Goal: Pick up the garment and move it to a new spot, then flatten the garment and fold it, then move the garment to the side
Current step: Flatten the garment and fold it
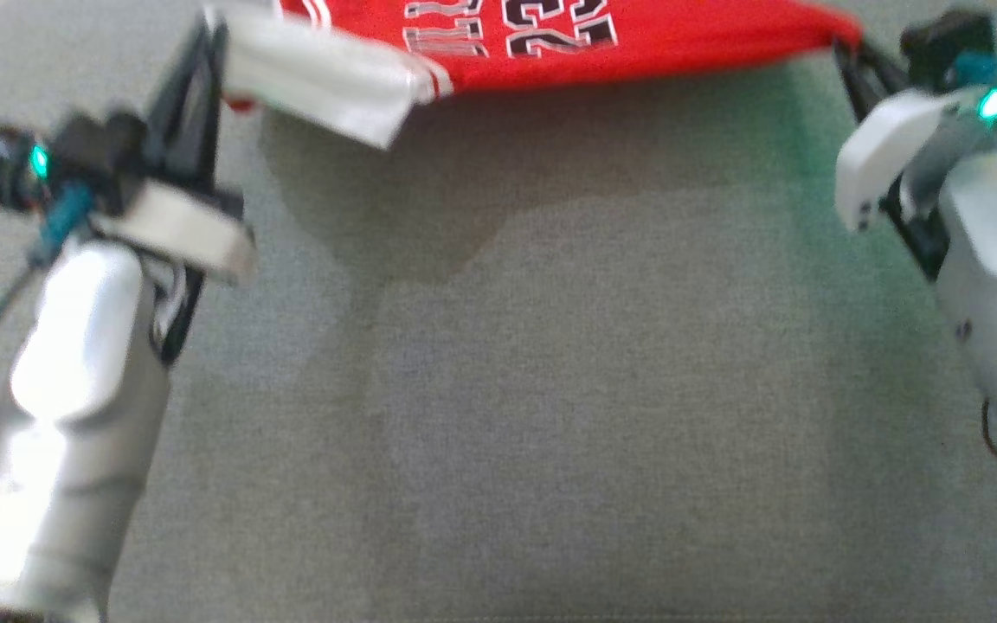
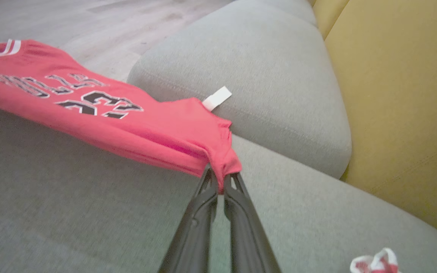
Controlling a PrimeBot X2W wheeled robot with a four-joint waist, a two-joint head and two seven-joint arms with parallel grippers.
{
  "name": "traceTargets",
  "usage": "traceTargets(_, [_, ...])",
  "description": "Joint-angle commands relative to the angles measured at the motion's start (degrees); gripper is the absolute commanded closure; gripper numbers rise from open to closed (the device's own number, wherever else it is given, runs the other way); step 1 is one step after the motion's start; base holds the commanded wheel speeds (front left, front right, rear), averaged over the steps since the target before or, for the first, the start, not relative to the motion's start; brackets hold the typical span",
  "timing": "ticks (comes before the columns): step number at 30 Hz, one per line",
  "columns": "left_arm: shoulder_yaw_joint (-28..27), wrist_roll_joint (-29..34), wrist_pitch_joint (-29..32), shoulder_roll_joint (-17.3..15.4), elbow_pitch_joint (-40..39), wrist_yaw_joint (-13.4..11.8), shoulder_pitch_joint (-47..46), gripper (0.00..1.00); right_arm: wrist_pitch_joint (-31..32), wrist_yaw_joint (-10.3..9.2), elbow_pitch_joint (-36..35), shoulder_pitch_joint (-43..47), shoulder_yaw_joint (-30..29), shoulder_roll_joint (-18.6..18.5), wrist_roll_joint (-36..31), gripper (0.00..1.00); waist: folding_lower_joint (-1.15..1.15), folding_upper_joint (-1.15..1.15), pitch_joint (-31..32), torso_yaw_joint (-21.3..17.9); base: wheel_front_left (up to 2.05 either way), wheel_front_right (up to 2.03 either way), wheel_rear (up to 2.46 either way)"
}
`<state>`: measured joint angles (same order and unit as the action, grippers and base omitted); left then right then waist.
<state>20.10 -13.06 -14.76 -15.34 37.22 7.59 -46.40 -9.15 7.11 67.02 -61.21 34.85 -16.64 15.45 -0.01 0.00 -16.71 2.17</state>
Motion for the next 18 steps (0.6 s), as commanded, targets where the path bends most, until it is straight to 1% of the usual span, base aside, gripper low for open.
traceTargets(1, [-0.9, -0.1, -0.2, -3.9, -2.5, -0.1, 0.8, 1.0, 1.6, 0.37, -2.3, 2.2, 2.5, -0.6, 2.5, 1.0, 0.01, 0.0, 2.0, 0.3, 0.0, 0.0, 0.0])
traceTargets(3, [0.2, -0.6, -0.2, -5.1, -3.2, -0.1, 4.0, 1.0, 4.3, 0.37, -4.4, 4.7, 5.8, -1.8, 6.2, 1.0, 0.01, 0.0, 3.4, 0.5, 0.0, 0.0, 0.0])
traceTargets(5, [1.3, -1.5, -0.1, -6.4, -3.9, -0.1, 6.7, 1.0, 7.2, 0.37, -6.9, 6.9, 9.3, -3.9, 9.4, 1.0, 0.01, 0.0, 4.8, 0.8, 0.0, 0.0, 0.0])
traceTargets(9, [4.0, -3.5, 2.5, -9.2, -7.2, -0.1, 11.8, 1.0, 11.9, 0.37, -12.7, 10.5, 14.4, -8.3, 16.8, 1.0, 0.01, 0.0, 7.5, 1.0, 0.0, 0.0, 0.0])
traceTargets(15, [7.9, -6.7, 8.3, -13.4, -16.3, -0.1, 19.3, 1.0, 19.4, 0.37, -22.2, 16.8, 19.6, -14.7, 28.1, 1.0, 0.01, 0.0, 10.6, 1.6, 0.0, 0.0, 0.0])
traceTargets(18, [8.9, -8.0, 11.5, -15.5, -21.2, -0.1, 23.0, 1.0, 21.8, 0.37, -27.1, 19.0, 21.5, -18.1, 32.3, 1.0, 0.01, 0.0, 11.8, 1.5, 0.0, 0.0, 0.0])
